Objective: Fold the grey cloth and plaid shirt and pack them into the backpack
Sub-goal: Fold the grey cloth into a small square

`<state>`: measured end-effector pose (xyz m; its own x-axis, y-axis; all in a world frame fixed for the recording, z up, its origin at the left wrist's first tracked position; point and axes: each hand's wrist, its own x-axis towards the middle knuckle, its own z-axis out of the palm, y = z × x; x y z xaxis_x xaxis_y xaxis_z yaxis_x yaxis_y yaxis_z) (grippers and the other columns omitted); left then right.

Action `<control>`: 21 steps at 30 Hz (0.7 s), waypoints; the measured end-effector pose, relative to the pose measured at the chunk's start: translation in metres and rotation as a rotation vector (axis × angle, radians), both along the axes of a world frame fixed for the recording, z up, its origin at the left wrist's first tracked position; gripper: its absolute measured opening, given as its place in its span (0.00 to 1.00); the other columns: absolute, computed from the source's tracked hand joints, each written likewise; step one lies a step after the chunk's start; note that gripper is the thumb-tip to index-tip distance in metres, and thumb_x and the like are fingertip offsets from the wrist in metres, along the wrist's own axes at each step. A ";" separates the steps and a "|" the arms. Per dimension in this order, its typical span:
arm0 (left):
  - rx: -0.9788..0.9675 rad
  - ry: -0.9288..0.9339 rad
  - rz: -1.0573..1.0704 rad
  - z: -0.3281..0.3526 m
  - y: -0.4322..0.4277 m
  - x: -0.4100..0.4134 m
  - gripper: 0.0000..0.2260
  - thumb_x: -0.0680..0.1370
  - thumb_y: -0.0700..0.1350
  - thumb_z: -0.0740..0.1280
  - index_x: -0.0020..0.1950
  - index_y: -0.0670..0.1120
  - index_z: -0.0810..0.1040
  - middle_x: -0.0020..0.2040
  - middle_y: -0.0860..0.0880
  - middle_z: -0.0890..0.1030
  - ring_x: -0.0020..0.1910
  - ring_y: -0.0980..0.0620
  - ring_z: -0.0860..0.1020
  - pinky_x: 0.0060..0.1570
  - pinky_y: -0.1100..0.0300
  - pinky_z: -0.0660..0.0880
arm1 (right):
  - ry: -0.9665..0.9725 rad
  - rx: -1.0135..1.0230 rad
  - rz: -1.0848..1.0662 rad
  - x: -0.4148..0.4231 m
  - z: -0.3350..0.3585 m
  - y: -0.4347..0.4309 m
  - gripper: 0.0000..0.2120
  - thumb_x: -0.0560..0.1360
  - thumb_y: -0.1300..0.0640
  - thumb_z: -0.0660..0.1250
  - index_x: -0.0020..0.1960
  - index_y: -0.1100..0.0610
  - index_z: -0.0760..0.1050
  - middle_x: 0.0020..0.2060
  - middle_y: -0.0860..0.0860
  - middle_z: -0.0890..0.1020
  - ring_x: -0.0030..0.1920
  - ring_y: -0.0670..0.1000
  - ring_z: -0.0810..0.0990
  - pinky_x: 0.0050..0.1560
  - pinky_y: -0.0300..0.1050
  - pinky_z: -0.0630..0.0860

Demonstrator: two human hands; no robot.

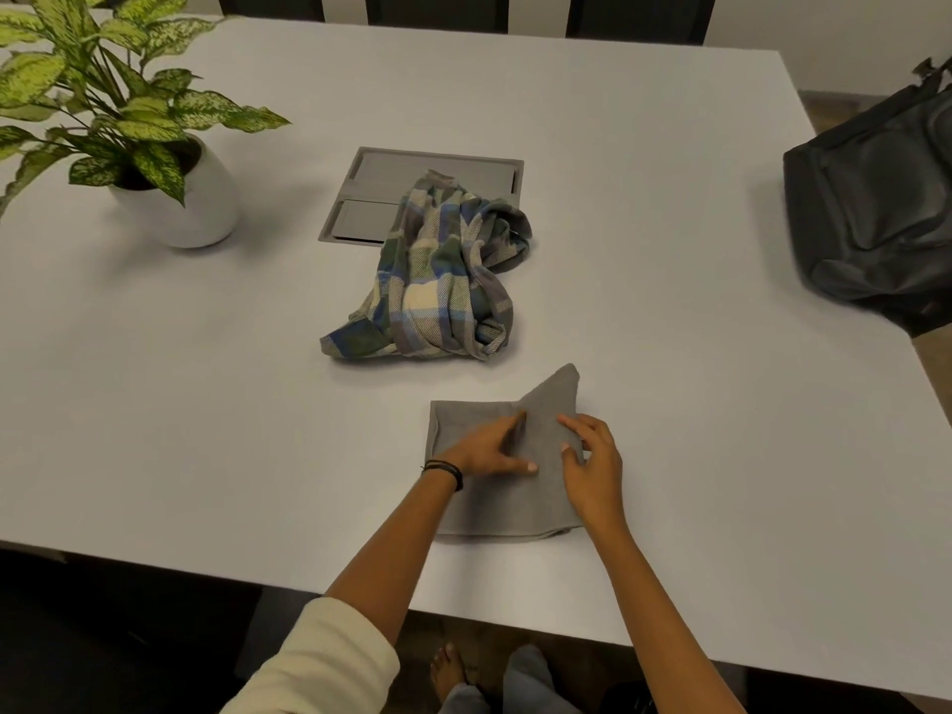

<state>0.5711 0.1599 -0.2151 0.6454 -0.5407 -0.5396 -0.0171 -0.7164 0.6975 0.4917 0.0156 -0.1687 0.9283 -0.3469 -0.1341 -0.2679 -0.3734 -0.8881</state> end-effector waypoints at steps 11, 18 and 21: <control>-0.366 0.071 0.542 0.065 0.048 0.031 0.20 0.80 0.53 0.58 0.62 0.39 0.74 0.51 0.40 0.80 0.43 0.47 0.81 0.36 0.63 0.80 | 0.014 -0.011 0.232 0.000 0.002 0.068 0.17 0.76 0.65 0.63 0.64 0.57 0.73 0.67 0.55 0.69 0.66 0.53 0.70 0.64 0.38 0.66; -0.064 -0.266 0.578 0.036 0.064 0.033 0.14 0.73 0.45 0.71 0.55 0.38 0.79 0.48 0.39 0.82 0.46 0.45 0.80 0.48 0.49 0.79 | 0.065 0.054 0.548 0.000 -0.011 0.088 0.18 0.77 0.66 0.60 0.66 0.57 0.71 0.67 0.51 0.68 0.58 0.45 0.73 0.60 0.33 0.71; -0.067 -0.285 0.667 0.027 0.073 0.031 0.14 0.73 0.43 0.72 0.54 0.38 0.79 0.47 0.39 0.82 0.42 0.47 0.79 0.48 0.49 0.79 | -0.002 0.067 0.493 -0.006 -0.019 0.082 0.16 0.78 0.67 0.59 0.62 0.55 0.74 0.63 0.51 0.73 0.59 0.47 0.75 0.61 0.35 0.72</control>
<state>0.6017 0.2325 -0.1884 0.9598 -0.0092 -0.2807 0.2207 -0.5935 0.7740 0.4858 0.0972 -0.1880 0.9799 0.1429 -0.1392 -0.0721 -0.3969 -0.9150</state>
